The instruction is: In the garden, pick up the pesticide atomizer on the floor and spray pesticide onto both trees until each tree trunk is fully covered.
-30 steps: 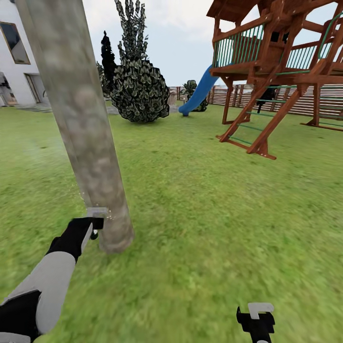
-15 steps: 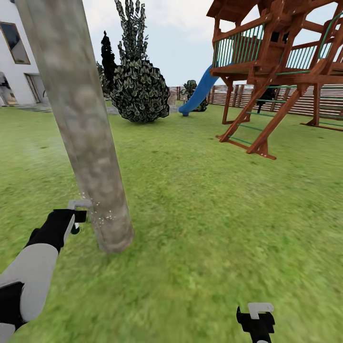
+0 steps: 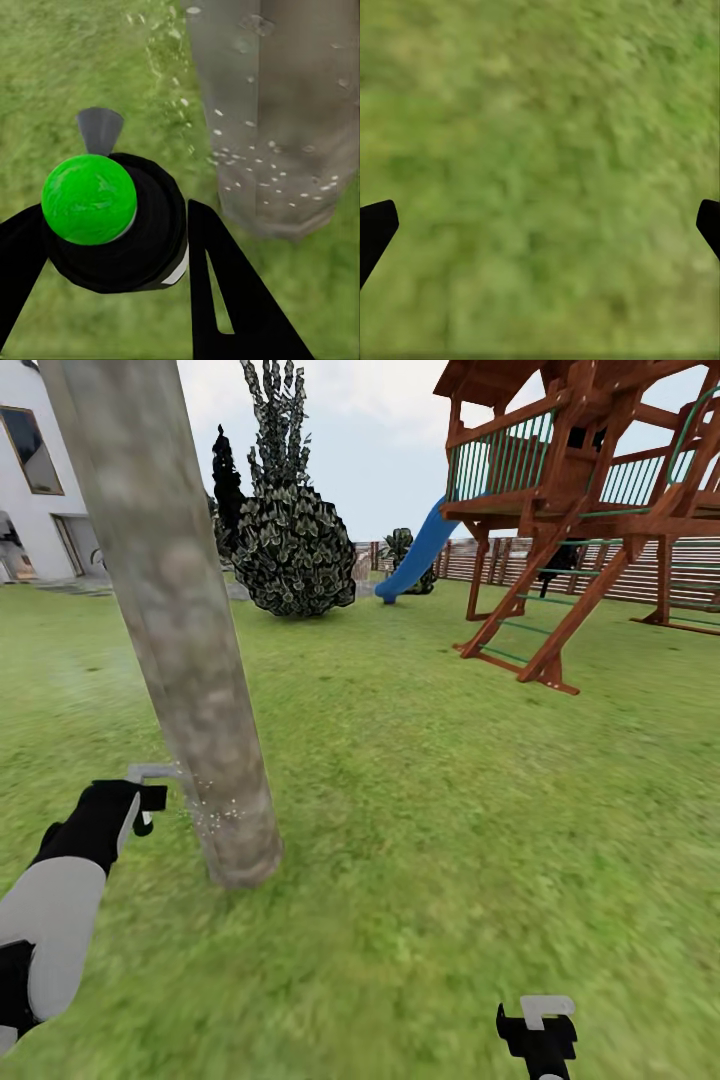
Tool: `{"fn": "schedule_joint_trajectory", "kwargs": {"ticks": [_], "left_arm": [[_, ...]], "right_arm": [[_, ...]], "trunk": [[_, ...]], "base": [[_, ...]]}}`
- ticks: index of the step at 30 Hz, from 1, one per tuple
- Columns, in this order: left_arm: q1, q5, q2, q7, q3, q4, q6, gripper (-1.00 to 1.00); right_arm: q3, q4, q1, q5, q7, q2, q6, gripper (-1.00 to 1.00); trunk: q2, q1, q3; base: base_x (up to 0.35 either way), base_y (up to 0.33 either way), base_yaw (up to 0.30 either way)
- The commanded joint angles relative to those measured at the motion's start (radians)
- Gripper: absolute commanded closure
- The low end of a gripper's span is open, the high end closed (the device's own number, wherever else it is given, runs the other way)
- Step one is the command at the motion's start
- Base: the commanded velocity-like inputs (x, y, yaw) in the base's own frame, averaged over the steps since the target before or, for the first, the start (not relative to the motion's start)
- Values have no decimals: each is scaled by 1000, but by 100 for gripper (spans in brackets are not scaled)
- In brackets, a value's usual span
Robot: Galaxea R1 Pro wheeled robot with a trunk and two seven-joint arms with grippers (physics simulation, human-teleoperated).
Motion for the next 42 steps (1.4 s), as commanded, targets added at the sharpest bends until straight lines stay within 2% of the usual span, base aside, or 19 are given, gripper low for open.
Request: {"fn": "schedule_joint_trajectory", "kwargs": {"ticks": [1, 4, 7, 25, 34, 42], "left_arm": [[4, -8, -1, -6, 2, -1, 3, 100], [8, -7, -13, -35, 1, -2, 4, 100], [9, -9, -14, -46, 1, -2, 5, 100], [14, -13, -16, -34, -3, -2, 4, 100], [16, -16, -16, -33, 1, 1, 5, 100], [19, -18, -7, -32, 0, 12, 5, 100]], "right_arm": [[-7, 2, -1, 11, -4, 0, -4, -100], [-7, 2, -1, 11, -4, 0, -4, -100], [-7, 2, -1, 11, -4, 1, -4, -100], [-7, 2, -1, 10, -4, 1, -4, -100], [-7, 2, -1, 9, -4, 0, -6, -100], [-7, 2, -1, 9, -4, 0, -4, -100]], "trunk": [[0, 0, -1], [0, 0, -1], [0, 0, -1], [0, 0, -1], [0, 0, -1], [0, 0, -1]], "base": [[0, 0, 0], [0, -31, 0], [0, -224, 0], [0, -273, 1], [0, -273, 151], [0, -273, 1]]}}
